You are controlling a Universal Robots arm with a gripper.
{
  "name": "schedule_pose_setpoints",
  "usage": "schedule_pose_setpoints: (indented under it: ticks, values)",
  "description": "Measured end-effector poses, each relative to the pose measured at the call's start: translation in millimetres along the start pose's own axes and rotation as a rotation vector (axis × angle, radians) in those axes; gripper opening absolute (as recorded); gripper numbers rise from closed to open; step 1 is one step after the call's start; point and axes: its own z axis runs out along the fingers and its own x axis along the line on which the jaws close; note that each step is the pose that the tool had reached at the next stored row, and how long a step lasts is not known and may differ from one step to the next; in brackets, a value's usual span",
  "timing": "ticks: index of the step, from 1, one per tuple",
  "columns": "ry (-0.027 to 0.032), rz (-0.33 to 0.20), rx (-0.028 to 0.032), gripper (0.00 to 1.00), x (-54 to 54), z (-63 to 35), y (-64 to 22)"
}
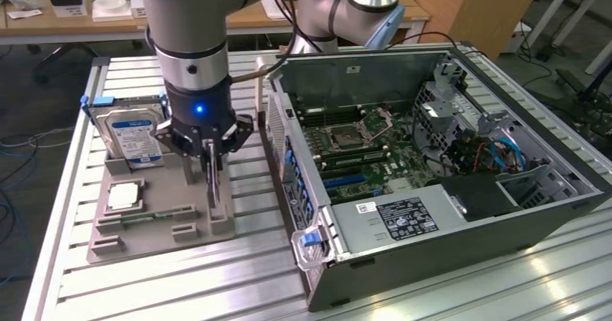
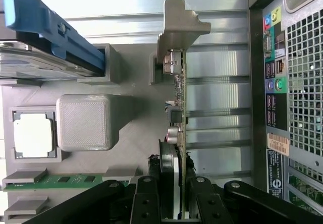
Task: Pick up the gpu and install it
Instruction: 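Pick up the gpu and move the gpu toward the slot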
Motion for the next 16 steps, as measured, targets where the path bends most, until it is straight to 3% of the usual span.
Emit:
schedule_pose_setpoints:
  ticks: [16]
  values:
    - [0.0000,0.000,-0.0002,0.28,0.0,-14.9,0.6]
